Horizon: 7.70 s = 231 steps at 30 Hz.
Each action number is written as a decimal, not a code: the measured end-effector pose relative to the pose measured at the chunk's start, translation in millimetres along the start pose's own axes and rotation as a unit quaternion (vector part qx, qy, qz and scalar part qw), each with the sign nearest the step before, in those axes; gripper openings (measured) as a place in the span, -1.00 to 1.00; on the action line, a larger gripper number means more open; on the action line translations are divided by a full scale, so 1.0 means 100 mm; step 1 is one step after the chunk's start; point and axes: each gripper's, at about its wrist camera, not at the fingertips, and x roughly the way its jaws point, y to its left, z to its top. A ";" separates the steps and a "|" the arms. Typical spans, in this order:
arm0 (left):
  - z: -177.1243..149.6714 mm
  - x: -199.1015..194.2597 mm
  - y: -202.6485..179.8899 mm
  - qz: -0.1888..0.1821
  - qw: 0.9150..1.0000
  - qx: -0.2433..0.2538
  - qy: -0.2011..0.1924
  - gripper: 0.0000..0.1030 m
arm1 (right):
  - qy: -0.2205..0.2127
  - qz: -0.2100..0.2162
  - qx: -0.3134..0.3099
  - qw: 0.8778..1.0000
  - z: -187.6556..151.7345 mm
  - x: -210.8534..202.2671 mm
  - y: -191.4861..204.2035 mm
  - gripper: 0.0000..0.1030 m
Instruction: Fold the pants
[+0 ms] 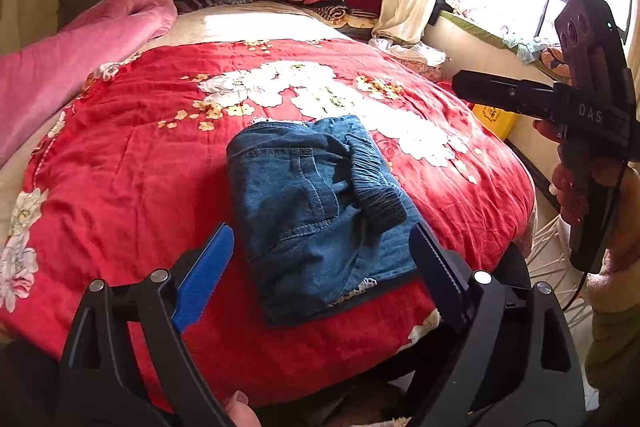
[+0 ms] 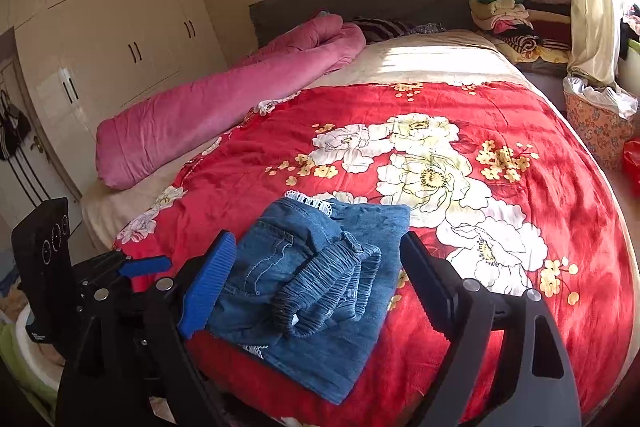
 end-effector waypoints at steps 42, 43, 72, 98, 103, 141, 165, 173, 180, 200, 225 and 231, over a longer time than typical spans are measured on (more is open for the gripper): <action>0.04 0.74 0.54 0.040 0.996 -0.050 0.059 0.81 | 0.071 -0.061 0.088 0.992 -0.68 0.57 -0.43 0.82; 0.05 0.76 0.55 0.037 0.996 -0.052 0.060 0.81 | 0.071 -0.060 0.092 0.991 -0.69 0.58 -0.44 0.82; 0.22 1.05 0.49 -0.048 0.994 -0.091 0.046 -0.62 | 0.038 0.042 0.087 0.995 -0.54 0.96 -0.32 -0.48; 0.85 1.84 1.01 0.035 0.995 -0.087 0.045 -0.03 | 0.081 -0.021 0.099 0.992 0.08 1.92 -0.95 -0.02; 0.81 1.83 1.02 0.045 0.994 -0.084 0.050 0.18 | 0.077 -0.037 0.099 0.991 0.01 1.84 -0.97 0.14; 0.80 0.85 0.80 0.076 0.995 -0.072 -0.007 0.81 | 0.014 -0.078 0.079 0.994 0.13 0.92 -0.57 0.78; 0.36 0.33 0.61 0.088 0.994 -0.071 -0.009 0.81 | -0.029 -0.111 0.032 0.993 -0.18 0.27 -0.05 0.90; 0.10 0.32 0.60 0.093 0.993 -0.070 0.007 0.81 | -0.025 -0.129 0.032 0.991 -0.40 0.22 0.02 0.90; -0.06 0.33 0.56 0.092 0.993 -0.067 0.018 0.81 | -0.015 -0.139 0.042 0.989 -0.58 0.25 0.00 0.91; -0.43 0.50 0.55 0.085 0.993 -0.077 0.041 0.81 | 0.014 -0.159 0.053 0.986 -1.09 0.35 -0.04 0.91; -0.41 0.50 0.55 0.089 0.992 -0.078 0.039 0.81 | 0.015 -0.167 0.050 0.985 -1.11 0.37 -0.02 0.91; -0.40 0.50 0.56 0.091 0.992 -0.082 0.041 0.81 | 0.016 -0.167 0.048 0.985 -1.10 0.38 -0.01 0.91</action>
